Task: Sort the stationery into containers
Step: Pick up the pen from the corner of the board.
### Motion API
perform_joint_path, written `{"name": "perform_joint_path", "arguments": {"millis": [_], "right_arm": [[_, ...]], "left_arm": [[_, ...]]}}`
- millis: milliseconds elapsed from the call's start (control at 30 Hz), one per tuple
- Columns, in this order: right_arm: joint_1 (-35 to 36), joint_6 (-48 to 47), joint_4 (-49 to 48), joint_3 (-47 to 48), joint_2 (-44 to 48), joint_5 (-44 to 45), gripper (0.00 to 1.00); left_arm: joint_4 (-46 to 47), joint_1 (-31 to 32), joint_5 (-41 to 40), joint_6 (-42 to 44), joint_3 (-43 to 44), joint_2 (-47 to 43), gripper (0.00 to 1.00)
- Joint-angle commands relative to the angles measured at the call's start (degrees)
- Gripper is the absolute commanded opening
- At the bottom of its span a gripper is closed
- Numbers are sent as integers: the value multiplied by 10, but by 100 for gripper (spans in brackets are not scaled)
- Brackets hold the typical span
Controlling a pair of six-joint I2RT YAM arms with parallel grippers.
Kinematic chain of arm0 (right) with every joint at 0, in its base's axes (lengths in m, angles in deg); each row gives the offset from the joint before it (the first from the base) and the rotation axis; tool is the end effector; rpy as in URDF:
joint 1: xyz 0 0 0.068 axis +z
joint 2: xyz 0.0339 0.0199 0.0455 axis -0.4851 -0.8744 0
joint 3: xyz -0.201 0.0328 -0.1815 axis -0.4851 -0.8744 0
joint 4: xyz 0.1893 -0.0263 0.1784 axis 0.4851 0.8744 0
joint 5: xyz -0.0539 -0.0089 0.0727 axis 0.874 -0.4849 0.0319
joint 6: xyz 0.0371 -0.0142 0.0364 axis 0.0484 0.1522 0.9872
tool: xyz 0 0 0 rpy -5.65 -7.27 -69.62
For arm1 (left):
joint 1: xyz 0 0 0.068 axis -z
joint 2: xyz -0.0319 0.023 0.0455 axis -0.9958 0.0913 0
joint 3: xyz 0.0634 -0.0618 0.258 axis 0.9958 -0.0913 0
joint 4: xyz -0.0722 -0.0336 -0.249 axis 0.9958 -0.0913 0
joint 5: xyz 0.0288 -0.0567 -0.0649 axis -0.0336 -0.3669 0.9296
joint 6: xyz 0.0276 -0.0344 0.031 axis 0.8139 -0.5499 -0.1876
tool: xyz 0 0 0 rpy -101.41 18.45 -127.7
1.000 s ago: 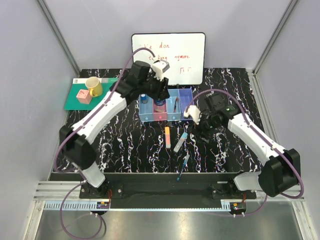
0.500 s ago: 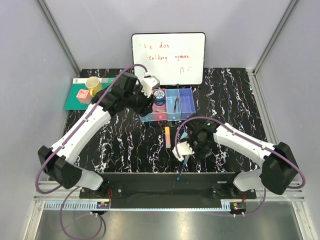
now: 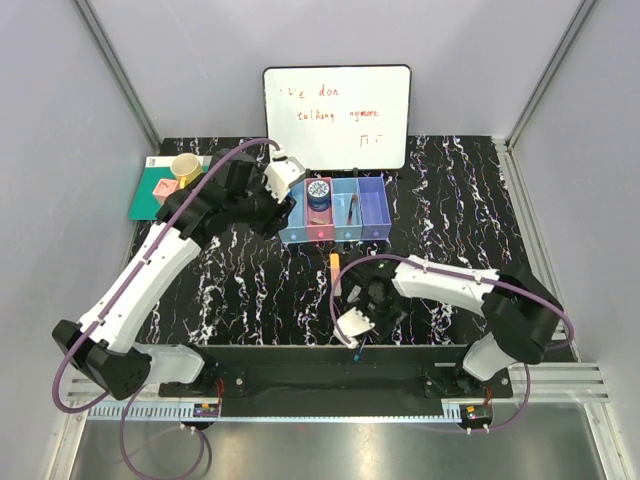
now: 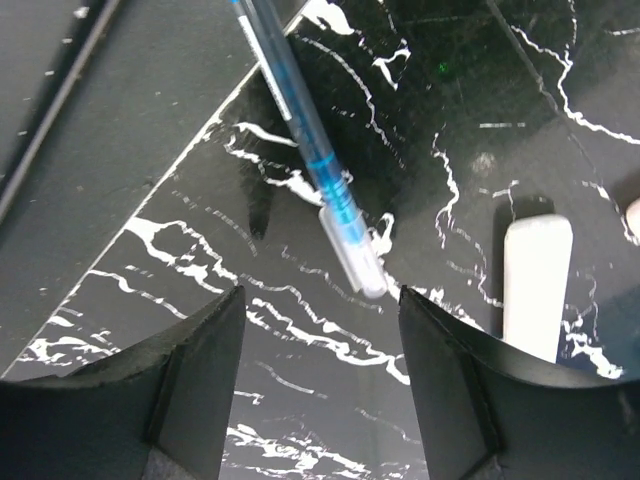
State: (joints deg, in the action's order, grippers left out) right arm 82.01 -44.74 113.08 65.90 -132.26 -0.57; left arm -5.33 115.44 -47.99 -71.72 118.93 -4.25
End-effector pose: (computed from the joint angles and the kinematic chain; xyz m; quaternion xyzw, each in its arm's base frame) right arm 0.1482 0.2064 0.1766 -0.9324 0.3510 0.0744 0.0433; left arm 0.2186 -0.1378 0.3987 0.4120 0.8055 -0.1348 0.4041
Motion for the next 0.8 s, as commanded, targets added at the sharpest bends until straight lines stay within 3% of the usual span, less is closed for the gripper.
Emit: {"name": "perform_joint_path", "arguments": {"millis": [0, 433, 767], "right_arm": [[8, -11, -21, 31, -31, 13, 68], [13, 23, -112, 7, -86, 26, 54], [19, 56, -151, -36, -52, 27, 24]], "left_arm": [[9, -6, -10, 9, -2, -18, 53], [8, -27, -9, 29, -2, -18, 53], [3, -33, -10, 30, 23, -6, 54]]}}
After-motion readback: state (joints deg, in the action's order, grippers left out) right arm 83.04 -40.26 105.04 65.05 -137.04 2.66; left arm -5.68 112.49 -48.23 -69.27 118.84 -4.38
